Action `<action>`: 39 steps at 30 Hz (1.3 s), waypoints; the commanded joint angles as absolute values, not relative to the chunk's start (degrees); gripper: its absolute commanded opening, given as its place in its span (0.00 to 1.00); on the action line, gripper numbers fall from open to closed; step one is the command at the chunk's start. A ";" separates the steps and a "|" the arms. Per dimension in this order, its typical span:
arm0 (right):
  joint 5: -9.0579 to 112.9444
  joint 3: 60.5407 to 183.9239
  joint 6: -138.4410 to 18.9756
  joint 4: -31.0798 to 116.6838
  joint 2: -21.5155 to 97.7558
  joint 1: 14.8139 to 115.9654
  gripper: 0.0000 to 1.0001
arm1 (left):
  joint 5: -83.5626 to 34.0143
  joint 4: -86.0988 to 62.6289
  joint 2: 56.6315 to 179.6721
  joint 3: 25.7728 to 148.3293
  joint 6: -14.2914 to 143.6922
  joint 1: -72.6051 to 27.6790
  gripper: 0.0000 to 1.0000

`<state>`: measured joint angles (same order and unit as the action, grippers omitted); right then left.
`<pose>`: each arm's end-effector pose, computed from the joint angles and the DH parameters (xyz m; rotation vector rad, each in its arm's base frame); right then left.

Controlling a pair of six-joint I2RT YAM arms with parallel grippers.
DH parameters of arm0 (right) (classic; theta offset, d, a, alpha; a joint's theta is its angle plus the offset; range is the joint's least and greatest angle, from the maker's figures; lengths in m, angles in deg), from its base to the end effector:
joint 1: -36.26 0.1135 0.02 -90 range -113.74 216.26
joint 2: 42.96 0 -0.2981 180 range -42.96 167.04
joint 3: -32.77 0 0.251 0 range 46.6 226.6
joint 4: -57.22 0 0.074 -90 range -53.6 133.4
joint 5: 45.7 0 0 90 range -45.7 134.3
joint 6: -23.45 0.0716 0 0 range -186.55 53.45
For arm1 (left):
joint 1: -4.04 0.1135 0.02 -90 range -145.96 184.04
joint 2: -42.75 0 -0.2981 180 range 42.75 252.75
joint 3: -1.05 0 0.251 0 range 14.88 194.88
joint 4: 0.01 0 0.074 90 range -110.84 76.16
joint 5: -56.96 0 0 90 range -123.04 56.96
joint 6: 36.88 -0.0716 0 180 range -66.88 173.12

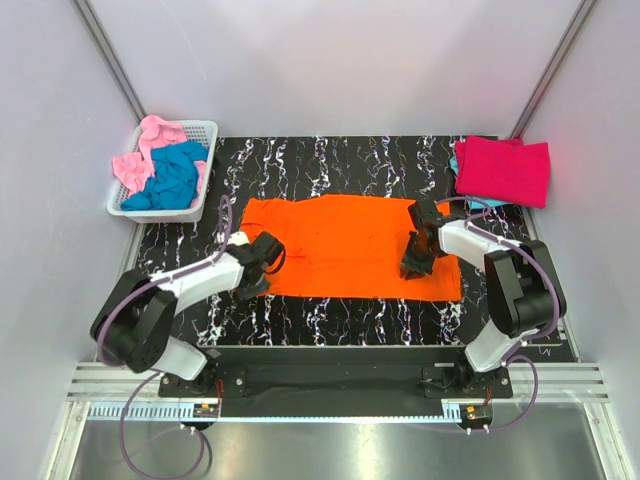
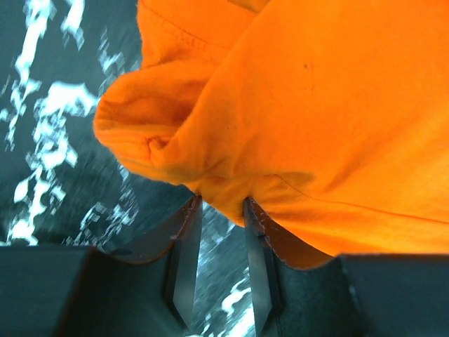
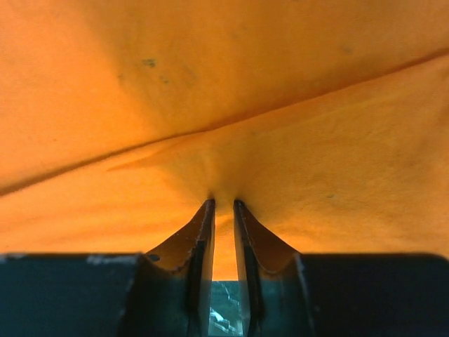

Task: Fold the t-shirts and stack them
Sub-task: Fold the tshirt

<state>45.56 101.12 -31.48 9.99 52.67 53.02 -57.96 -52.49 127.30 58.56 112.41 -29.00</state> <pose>0.2975 0.0912 0.1548 0.4573 2.8649 0.2011 0.2181 -0.1058 0.1595 -0.6649 2.6112 0.2340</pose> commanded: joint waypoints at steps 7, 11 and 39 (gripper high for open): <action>48.17 92.48 -24.89 0.42 46.08 53.31 0.22 | -53.95 -63.93 117.28 52.15 116.22 -28.83 0.32; 48.26 91.86 -23.04 -1.51 40.20 53.40 0.22 | -54.83 -68.31 111.50 51.53 116.75 -29.36 0.30; 50.71 106.10 -34.64 11.05 37.37 53.40 0.43 | -33.40 -46.19 144.40 98.00 87.85 -6.25 0.59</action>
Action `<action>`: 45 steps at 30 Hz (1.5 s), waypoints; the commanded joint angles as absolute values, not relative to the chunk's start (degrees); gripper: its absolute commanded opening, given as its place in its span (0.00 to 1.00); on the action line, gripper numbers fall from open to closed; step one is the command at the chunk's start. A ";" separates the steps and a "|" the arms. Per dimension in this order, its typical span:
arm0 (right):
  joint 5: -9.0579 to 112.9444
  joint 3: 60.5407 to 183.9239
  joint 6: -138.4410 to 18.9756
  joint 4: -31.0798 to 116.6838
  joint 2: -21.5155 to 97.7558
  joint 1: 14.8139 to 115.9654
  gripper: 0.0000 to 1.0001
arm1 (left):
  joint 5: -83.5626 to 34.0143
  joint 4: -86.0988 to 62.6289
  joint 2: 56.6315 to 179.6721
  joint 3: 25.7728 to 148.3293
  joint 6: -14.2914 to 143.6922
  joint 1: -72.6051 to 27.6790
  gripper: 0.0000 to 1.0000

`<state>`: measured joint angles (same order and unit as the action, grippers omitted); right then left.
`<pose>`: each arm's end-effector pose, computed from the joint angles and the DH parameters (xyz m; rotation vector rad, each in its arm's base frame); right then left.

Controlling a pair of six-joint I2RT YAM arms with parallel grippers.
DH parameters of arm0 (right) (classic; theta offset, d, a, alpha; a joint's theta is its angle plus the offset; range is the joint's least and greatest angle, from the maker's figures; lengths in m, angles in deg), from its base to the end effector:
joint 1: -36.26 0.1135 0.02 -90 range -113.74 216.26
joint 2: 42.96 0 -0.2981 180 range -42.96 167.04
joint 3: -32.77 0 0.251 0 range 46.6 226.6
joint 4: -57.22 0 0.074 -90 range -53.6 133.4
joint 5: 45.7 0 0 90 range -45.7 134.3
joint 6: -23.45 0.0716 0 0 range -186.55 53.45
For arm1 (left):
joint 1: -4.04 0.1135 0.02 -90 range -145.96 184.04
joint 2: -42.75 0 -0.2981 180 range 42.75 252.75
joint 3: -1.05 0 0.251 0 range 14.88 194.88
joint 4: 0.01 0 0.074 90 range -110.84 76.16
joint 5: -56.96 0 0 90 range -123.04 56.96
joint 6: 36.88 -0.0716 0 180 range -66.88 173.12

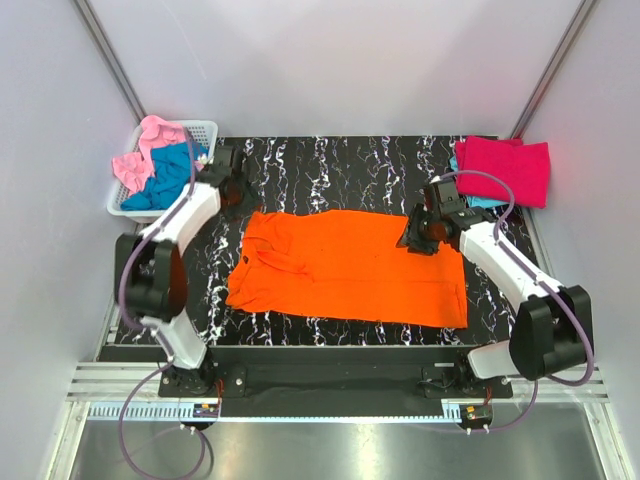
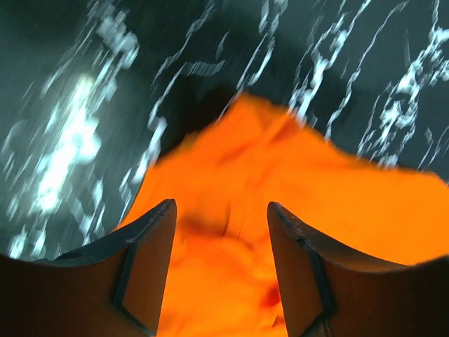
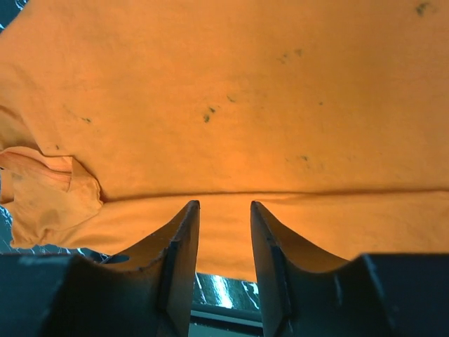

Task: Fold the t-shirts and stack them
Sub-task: Fold the tshirt

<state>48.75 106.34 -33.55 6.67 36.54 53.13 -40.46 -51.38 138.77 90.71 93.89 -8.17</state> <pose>0.2813 0.0911 0.2595 0.3361 2.5895 0.4235 0.3715 -0.0709 0.2595 -0.6821 2.4840 -0.1829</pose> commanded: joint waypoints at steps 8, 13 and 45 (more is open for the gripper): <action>53.27 106.28 -33.68 12.46 41.85 53.40 0.41 | -31.88 -46.71 159.19 108.48 86.97 -1.42 0.58; 52.92 105.57 -33.33 12.72 42.11 53.40 0.41 | -28.74 -46.62 162.97 110.94 85.12 -1.06 0.59; 53.44 102.41 -30.34 12.72 39.04 53.40 0.38 | -15.90 -49.43 151.75 97.94 83.62 -3.96 0.00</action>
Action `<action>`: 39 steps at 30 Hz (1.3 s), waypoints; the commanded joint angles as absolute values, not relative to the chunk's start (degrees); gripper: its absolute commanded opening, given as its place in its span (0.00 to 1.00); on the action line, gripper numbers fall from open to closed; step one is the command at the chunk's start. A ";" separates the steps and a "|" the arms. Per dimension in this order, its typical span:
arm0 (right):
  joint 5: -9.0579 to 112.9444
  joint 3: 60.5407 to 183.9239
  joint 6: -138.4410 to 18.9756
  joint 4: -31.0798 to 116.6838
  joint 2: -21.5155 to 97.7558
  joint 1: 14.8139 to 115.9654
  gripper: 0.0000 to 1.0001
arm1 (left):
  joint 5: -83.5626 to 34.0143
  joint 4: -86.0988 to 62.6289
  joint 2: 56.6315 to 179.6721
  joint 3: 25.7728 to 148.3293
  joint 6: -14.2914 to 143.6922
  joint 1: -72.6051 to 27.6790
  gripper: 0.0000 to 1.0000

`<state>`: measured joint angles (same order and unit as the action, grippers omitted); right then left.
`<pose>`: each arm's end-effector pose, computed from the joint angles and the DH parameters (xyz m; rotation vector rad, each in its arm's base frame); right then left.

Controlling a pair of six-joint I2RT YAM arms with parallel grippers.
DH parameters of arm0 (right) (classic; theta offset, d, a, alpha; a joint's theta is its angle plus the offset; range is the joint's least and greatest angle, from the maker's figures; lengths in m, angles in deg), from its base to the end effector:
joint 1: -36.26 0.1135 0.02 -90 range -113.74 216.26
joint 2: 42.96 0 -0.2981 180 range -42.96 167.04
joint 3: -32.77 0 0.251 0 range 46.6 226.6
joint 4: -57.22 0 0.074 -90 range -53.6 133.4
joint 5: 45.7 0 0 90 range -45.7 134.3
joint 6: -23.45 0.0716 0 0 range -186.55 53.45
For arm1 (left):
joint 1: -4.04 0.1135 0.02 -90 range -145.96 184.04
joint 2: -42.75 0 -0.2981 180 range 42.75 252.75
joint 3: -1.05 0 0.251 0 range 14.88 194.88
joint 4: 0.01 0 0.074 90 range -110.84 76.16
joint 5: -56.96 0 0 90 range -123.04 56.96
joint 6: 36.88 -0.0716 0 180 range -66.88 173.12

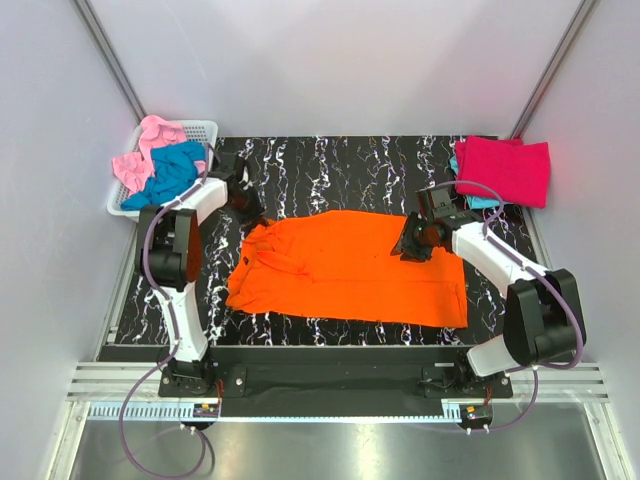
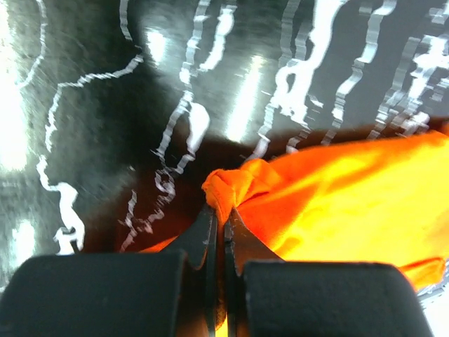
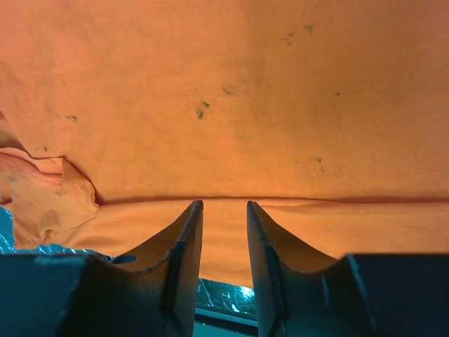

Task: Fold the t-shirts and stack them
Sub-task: Fold the tshirt

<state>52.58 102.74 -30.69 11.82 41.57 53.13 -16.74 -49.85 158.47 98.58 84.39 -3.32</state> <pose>0.2908 0.0990 0.2217 0.3925 2.6636 0.4953 0.4350 -0.0765 0.1714 -0.5075 2.7754 -0.5622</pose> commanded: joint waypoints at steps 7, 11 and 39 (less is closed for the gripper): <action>53.71 101.79 -30.25 12.81 37.90 53.31 0.38 | -15.55 -48.38 142.26 95.83 81.25 -7.03 0.00; 53.62 101.62 -30.42 12.81 37.64 53.31 0.38 | -15.19 -47.94 137.15 91.71 80.28 -9.05 0.00; 54.32 104.08 -30.78 12.72 42.20 53.31 0.38 | -44.72 -53.57 116.31 62.60 91.88 -24.79 0.32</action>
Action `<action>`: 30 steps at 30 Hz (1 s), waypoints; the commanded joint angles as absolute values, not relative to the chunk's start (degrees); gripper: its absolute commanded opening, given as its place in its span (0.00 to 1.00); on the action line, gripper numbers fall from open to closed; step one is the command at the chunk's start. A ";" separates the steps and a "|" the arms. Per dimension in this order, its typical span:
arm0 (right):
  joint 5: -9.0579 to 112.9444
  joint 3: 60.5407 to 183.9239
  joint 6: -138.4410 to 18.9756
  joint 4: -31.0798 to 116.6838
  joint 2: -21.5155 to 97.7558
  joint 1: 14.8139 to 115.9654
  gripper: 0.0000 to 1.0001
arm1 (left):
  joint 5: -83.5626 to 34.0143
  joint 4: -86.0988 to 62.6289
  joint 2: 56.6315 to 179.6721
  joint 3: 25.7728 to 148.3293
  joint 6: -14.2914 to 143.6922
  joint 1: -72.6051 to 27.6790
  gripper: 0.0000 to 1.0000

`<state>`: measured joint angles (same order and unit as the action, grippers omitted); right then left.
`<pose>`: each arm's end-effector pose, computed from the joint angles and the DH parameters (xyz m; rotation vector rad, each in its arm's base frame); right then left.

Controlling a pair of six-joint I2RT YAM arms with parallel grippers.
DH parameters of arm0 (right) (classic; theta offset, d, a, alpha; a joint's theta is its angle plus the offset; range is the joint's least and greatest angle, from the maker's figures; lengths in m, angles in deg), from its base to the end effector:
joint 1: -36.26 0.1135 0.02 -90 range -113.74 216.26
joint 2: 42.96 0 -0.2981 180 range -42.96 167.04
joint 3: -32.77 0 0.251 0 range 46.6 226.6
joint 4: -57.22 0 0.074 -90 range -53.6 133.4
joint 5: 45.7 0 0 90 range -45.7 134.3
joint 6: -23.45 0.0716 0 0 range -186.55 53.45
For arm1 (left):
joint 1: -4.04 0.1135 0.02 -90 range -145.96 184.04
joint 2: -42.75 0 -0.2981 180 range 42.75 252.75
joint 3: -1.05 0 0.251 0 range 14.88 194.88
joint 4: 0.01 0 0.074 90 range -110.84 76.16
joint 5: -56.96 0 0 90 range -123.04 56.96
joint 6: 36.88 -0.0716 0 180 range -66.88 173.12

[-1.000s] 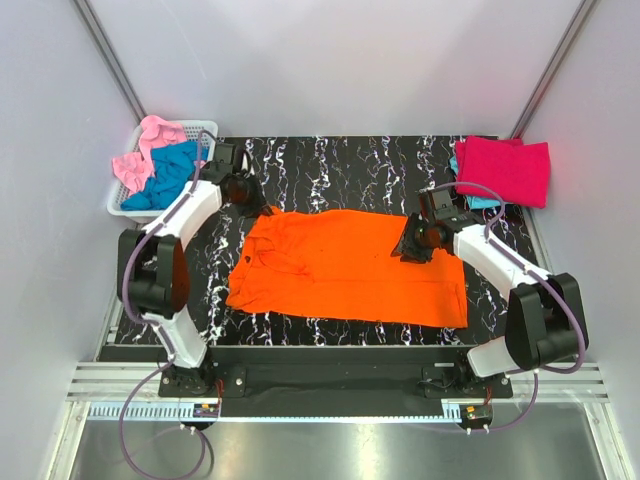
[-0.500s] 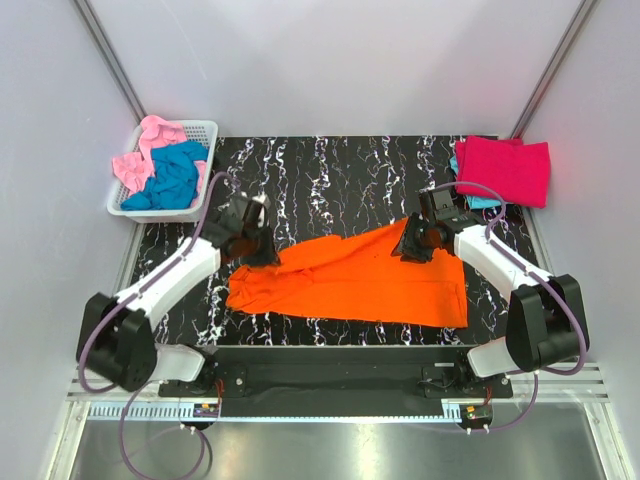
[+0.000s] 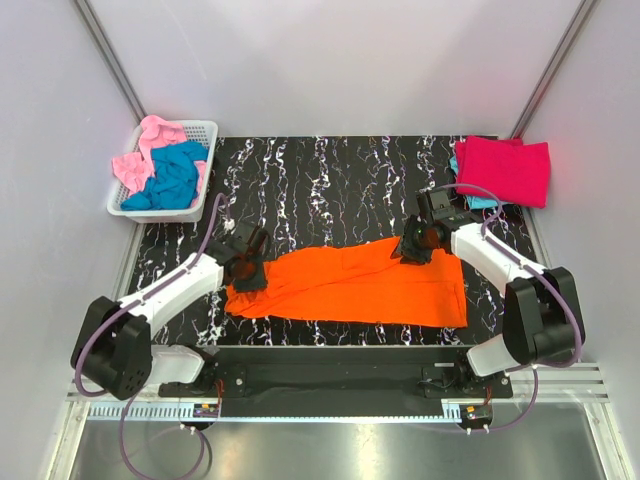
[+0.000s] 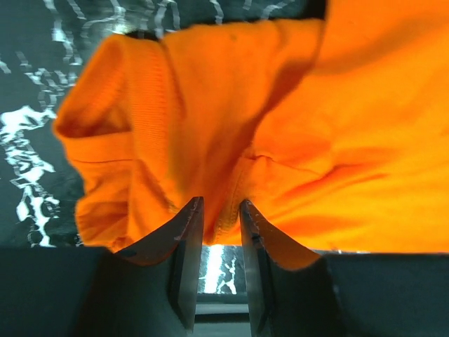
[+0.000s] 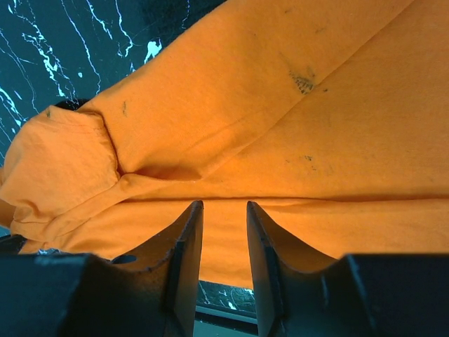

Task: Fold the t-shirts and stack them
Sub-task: Fold the tshirt

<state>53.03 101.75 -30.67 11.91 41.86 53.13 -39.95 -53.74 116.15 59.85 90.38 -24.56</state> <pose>0.2882 0.0987 0.2151 0.3957 2.6858 0.4958 0.2072 -0.1032 0.2011 -0.2398 2.7456 -0.1471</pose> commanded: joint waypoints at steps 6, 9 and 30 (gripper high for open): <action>54.41 103.90 -30.86 12.81 42.99 53.31 0.39 | -44.03 -50.06 114.90 65.68 91.45 -24.79 0.36; 54.76 103.90 -30.78 12.81 43.17 53.31 0.39 | -42.09 -47.43 117.61 67.34 90.92 -24.79 0.40; 54.67 102.85 -31.39 12.72 43.61 53.40 0.39 | -38.66 -41.61 130.99 73.50 90.47 -24.18 0.11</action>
<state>54.04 101.75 -30.73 11.91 43.32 53.13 -38.75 -43.68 132.61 71.15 90.90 -24.41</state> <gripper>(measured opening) 0.390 0.142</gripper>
